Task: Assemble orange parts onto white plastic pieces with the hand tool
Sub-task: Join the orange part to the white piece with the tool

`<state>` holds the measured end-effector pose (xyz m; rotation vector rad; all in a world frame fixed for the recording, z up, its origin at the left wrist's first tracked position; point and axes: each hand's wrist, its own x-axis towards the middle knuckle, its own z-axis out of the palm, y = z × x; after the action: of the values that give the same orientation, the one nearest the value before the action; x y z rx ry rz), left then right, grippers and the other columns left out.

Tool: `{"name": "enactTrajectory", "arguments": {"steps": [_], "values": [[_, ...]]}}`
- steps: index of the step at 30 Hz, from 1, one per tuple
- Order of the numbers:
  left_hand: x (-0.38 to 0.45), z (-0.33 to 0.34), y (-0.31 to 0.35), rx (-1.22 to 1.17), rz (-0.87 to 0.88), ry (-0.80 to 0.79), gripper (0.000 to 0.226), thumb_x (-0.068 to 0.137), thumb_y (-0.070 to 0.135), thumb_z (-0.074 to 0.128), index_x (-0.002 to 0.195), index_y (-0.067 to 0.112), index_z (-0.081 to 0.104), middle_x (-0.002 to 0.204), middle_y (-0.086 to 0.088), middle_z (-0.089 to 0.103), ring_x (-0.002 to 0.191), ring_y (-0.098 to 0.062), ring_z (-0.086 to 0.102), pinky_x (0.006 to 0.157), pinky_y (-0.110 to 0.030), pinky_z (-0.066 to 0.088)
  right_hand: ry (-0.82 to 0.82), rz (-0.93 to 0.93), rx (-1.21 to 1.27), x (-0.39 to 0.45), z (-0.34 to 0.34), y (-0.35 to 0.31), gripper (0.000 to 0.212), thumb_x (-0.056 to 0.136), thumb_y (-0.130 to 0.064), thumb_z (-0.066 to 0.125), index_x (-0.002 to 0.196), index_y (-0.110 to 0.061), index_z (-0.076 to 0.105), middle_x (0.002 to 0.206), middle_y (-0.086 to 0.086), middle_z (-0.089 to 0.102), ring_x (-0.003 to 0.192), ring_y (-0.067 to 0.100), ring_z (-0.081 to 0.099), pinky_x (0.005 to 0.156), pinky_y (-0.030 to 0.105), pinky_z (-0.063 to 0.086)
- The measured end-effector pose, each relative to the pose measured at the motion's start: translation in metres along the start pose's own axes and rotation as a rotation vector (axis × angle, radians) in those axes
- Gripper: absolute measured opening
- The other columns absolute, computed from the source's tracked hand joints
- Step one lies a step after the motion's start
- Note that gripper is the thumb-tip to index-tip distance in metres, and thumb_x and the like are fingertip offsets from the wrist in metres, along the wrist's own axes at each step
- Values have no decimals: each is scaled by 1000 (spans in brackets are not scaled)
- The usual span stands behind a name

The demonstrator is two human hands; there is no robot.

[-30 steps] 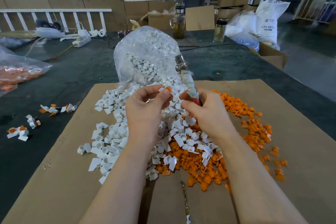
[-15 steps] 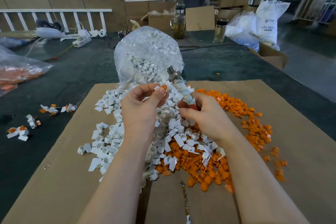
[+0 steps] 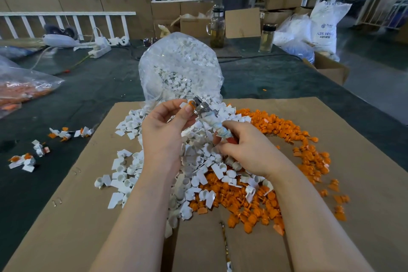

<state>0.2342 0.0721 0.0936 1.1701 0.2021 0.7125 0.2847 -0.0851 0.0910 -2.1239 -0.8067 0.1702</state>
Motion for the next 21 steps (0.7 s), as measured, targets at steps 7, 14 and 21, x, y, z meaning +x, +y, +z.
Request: {"name": "enactTrajectory", "arguments": {"steps": [7, 14, 21], "values": [[0, 0, 1, -12, -23, -1, 10, 85, 0, 70, 85, 10, 68, 68, 7, 69, 61, -8, 65, 63, -20, 55, 35, -26, -79, 0, 2, -1, 9, 85, -13, 60, 85, -22, 64, 77, 0, 66, 67, 17, 61, 63, 41, 51], [0, 0, 3, -58, -83, 1, 8, 84, 2, 69, 85, 10, 68, 70, 4, 72, 64, -8, 68, 65, -21, 57, 92, -44, -128, 2, 6, -1, 4, 86, -17, 59, 84, -20, 62, 72, -1, 63, 62, 15, 59, 56, 39, 48], [15, -33, 22, -469, -207, 444, 10, 92, 6, 65, 101, 4, 66, 99, -9, 77, 85, -13, 75, 69, -19, 58, 373, 85, -245, 5, 3, 10, 9, 91, -26, 57, 82, -23, 57, 67, -9, 55, 58, 7, 50, 48, 24, 32]]}}
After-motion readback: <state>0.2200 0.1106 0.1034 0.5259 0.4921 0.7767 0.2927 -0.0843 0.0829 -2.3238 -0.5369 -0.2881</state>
